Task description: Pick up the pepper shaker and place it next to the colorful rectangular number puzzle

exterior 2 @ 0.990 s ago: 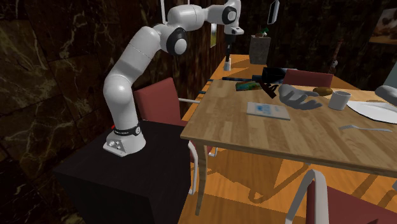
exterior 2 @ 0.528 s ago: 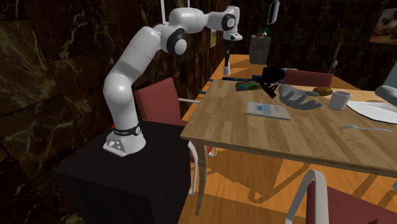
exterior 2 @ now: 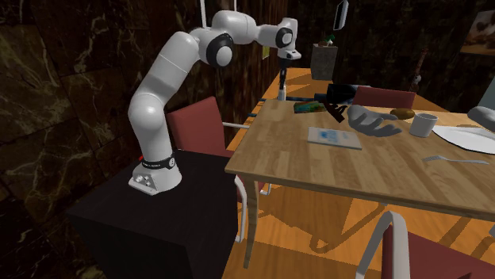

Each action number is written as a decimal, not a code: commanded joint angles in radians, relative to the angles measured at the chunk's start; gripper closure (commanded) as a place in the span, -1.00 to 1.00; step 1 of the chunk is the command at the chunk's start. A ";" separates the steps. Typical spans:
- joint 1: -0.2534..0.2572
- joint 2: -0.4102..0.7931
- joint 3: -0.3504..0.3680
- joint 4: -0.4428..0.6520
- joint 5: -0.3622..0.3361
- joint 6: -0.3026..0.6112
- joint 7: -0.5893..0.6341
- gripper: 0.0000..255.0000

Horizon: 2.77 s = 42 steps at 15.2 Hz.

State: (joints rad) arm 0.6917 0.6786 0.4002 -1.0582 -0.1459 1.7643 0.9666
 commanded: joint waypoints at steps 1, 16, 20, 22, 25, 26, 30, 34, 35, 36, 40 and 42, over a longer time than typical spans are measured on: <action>-0.008 -0.008 0.001 -0.044 0.002 0.035 -0.001 1.00; -0.026 0.014 -0.008 -0.213 -0.008 0.223 -0.001 1.00; -0.026 0.019 -0.009 -0.222 -0.009 0.237 0.000 1.00; -0.026 0.019 -0.009 -0.222 -0.009 0.237 0.000 1.00; -0.026 0.019 -0.009 -0.222 -0.009 0.237 0.000 1.00; -0.026 0.019 -0.009 -0.222 -0.009 0.237 0.000 -1.00; -0.026 0.019 -0.009 -0.222 -0.009 0.237 0.000 -1.00; -0.031 -0.013 -0.002 -0.173 0.001 0.157 -0.007 -1.00; -0.032 -0.020 -0.001 -0.157 0.004 0.134 -0.009 -1.00; -0.032 -0.020 -0.001 -0.157 0.004 0.134 -0.009 -1.00; -0.032 -0.020 -0.001 -0.157 0.004 0.134 -0.009 -1.00; -0.032 -0.020 -0.001 -0.157 0.004 0.134 -0.009 -1.00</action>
State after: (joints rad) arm 0.6601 0.6592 0.3993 -1.2151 -0.1423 1.8989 0.9578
